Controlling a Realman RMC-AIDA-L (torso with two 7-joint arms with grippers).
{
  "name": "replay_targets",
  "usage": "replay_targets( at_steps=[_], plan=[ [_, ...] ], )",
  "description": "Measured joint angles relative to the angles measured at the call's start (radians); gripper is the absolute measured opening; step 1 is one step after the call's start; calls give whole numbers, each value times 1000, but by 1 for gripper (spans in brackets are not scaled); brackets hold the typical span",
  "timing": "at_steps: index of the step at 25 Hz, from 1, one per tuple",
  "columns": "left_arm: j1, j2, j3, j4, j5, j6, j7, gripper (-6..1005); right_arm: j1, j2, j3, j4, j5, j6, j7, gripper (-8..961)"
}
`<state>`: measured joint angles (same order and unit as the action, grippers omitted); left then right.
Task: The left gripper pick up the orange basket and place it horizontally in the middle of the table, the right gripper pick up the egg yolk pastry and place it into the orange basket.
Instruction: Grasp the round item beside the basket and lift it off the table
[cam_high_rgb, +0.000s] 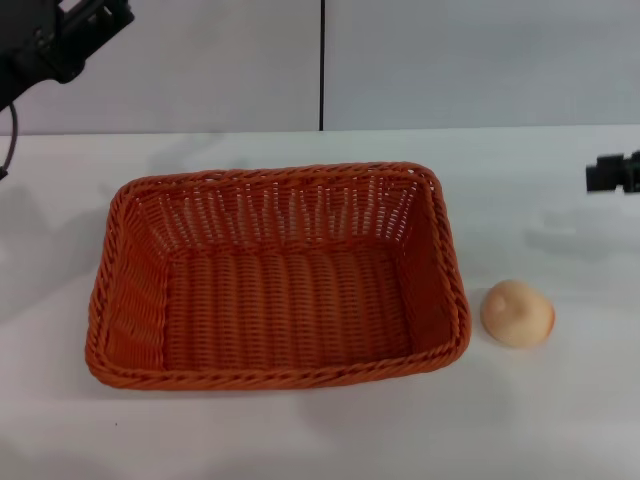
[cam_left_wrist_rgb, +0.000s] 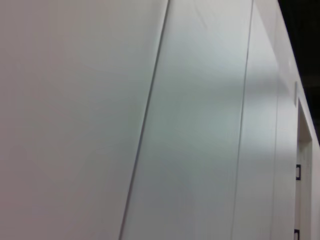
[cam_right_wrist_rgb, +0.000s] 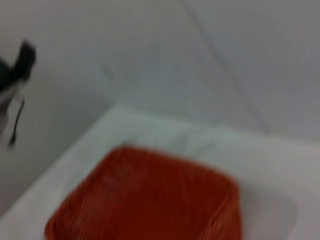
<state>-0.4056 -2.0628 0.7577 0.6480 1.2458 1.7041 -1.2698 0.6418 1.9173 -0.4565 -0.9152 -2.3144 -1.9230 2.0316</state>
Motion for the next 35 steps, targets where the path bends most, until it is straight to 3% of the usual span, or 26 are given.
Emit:
replay_targets(
  at_steps=[2,5,12,15,16,17,20,23,35],
  plan=[
    [-1,0,0,-4,-1,3,7,647,13,0,-17,-7,-21,-5,11,589],
    [-3,-3,0,-14,-2,11,26,651,39,7,-138,-26,-55,2,41,589],
    [-3,-2,-1,-62,-23,22,58,659,50,23,-298,-24,-99,69,61,589],
    [-3,-3,0,-64,-24,29,63,662,62,52,-359,-28,-173,112,77,589],
    [-3,-3,1,-67,-25,31,63,662,72,76,-379,-33,-227,141,85,589],
    [-3,-3,1,-67,-25,31,63,662,72,76,-379,-33,-227,141,85,589],
    [-12,-1,2,-84,-22,32,63,662,91,109,-386,-32,-288,176,87,588],
    [-16,1,2,-91,-20,32,64,662,99,120,-387,-30,-294,184,87,572],
    [-12,1,2,-109,-17,34,64,662,108,122,-441,3,-298,197,90,505]
  ],
)
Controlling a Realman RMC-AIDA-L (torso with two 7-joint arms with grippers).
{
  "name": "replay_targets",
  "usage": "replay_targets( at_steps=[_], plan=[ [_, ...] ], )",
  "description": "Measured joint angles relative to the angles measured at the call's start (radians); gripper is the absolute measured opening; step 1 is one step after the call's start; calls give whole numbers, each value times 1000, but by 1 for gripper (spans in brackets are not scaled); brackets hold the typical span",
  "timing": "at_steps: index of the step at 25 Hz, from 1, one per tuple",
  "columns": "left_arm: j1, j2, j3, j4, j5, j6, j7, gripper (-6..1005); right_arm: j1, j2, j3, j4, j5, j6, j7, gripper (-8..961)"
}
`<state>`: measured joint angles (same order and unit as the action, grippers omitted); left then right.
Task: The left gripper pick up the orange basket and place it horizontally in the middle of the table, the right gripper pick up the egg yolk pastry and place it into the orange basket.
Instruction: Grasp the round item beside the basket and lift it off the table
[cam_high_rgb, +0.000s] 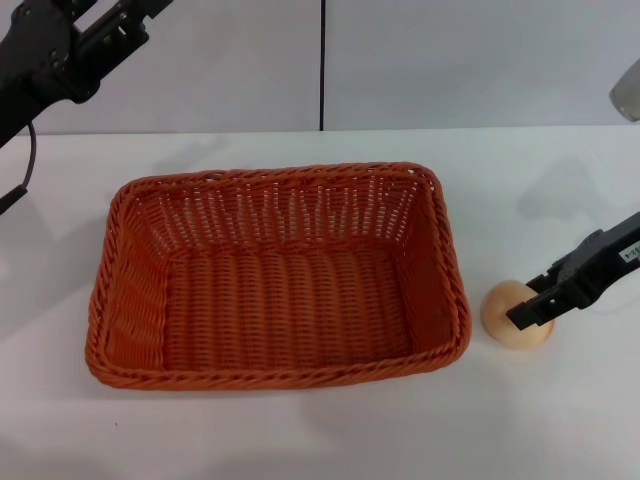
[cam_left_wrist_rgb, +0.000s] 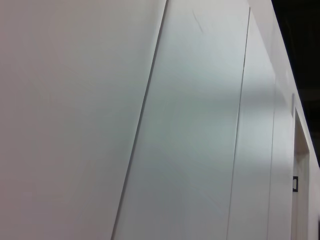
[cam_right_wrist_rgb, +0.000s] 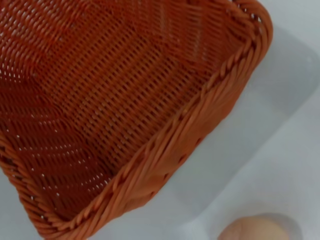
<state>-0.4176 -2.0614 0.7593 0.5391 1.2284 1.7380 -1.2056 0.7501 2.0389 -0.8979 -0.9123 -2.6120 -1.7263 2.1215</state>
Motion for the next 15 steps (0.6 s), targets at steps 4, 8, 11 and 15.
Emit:
replay_targets(
  at_steps=[4,8,11,15],
  plan=[
    [-4,0,1,-17,0,1,0,662,0,0,-2,8,0,11,0,484],
    [-6,0,9,-20,0,3,0,662,0,1,-16,22,0,27,1,462],
    [-6,0,9,-21,0,4,0,661,-1,1,-23,23,0,29,1,445],
    [-6,0,10,-21,0,6,0,661,-7,5,-39,24,0,41,1,423]
  ],
)
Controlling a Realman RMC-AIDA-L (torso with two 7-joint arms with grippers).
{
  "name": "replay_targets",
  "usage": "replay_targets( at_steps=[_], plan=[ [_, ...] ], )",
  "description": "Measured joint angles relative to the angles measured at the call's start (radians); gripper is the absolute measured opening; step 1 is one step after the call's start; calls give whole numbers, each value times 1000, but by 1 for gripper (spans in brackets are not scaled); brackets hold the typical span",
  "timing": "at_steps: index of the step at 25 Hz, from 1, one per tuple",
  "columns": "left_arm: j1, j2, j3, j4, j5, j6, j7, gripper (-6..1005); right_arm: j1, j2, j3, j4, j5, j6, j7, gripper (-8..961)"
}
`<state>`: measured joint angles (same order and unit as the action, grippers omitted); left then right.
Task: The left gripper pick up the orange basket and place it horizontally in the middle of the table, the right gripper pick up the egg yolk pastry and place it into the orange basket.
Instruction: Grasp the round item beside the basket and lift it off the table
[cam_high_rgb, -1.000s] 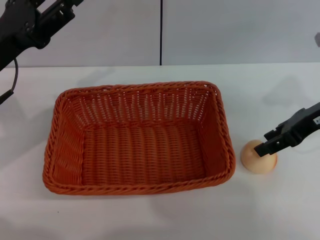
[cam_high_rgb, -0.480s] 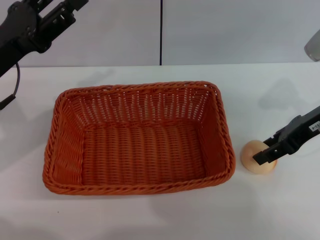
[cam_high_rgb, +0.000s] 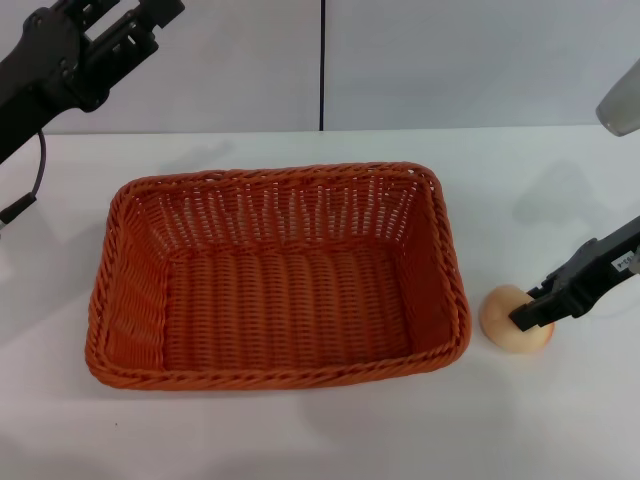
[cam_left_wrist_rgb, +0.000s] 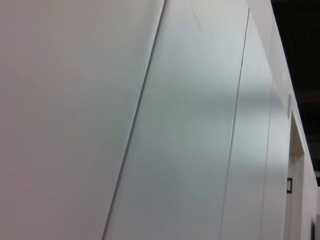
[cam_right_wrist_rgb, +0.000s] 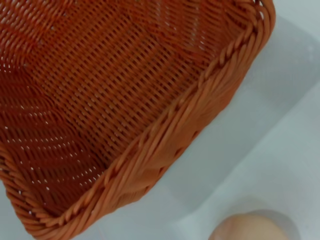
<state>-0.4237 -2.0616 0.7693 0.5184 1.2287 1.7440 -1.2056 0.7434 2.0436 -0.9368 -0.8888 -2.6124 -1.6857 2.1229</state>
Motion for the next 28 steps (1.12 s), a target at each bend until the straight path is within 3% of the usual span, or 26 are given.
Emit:
replay_targets(
  at_steps=[5,12,19,25,28],
  plan=[
    [7,0,12,0,0,6,0,661,-11,5,-2,-9,0,9,-3,223],
    [12,0,12,0,0,12,-8,661,-26,8,-2,-31,7,9,-9,173],
    [22,2,11,0,-5,23,-11,661,-92,19,38,-178,17,-26,6,122],
    [25,3,7,1,-6,33,-12,662,-134,24,174,-311,92,-70,10,73],
    [25,3,6,4,-6,36,-14,662,-158,24,256,-362,221,-83,1,56]
  ],
)
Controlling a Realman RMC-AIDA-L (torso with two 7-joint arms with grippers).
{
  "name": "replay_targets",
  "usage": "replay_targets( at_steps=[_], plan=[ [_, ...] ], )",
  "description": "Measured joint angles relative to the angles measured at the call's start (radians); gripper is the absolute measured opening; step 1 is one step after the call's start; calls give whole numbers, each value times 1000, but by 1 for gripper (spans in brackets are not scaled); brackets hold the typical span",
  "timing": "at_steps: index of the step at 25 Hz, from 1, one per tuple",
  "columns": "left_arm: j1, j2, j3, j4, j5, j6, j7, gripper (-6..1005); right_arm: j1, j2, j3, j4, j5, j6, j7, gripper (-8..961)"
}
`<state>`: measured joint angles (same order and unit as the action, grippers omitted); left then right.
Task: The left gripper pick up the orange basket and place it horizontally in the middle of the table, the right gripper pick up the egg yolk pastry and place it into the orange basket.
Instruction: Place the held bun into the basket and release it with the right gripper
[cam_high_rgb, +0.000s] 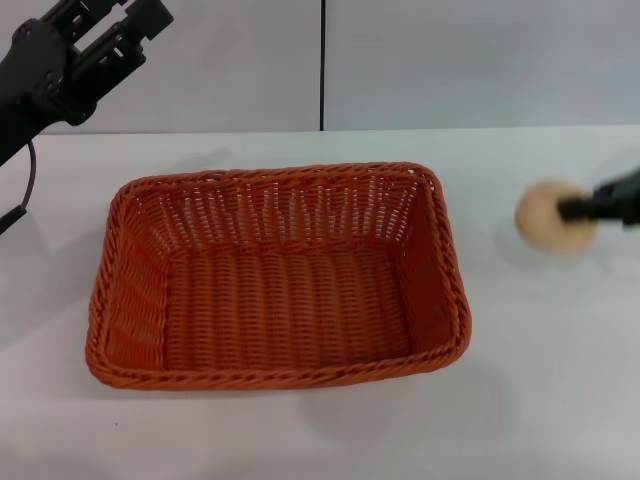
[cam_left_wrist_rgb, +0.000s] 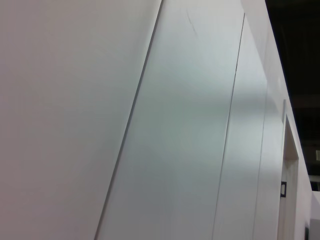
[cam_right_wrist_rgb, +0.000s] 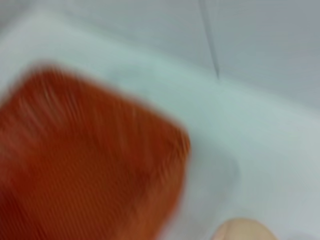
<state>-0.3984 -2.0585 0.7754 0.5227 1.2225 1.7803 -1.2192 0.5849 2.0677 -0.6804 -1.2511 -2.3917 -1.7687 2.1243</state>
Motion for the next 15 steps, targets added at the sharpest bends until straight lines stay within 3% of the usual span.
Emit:
replay_targets(
  at_steps=[3,4,5,6,7,8,10,15],
  plan=[
    [0,1,0,2,0,1,-8,662,-23,0,58,-26,131,-19,-24,51],
    [0,1,0,2,0,1,-8,662,-38,0,80,-30,225,-35,-49,49],
    [0,2,-1,3,0,4,-13,662,-77,-4,99,-20,419,-66,-109,48],
    [0,2,-1,3,0,4,-13,662,-77,-4,99,-20,419,-66,-109,46],
    [1,2,-1,3,0,7,-14,662,-110,-10,91,14,599,-87,-172,44],
    [1,2,-1,3,0,8,-14,662,-110,-10,91,14,599,-87,-172,44],
    [1,2,-2,4,0,9,-14,662,-125,-12,78,105,766,-116,-265,43],
    [-4,1,-2,1,3,4,-13,661,-75,-14,42,294,799,-145,-395,44]
  ],
)
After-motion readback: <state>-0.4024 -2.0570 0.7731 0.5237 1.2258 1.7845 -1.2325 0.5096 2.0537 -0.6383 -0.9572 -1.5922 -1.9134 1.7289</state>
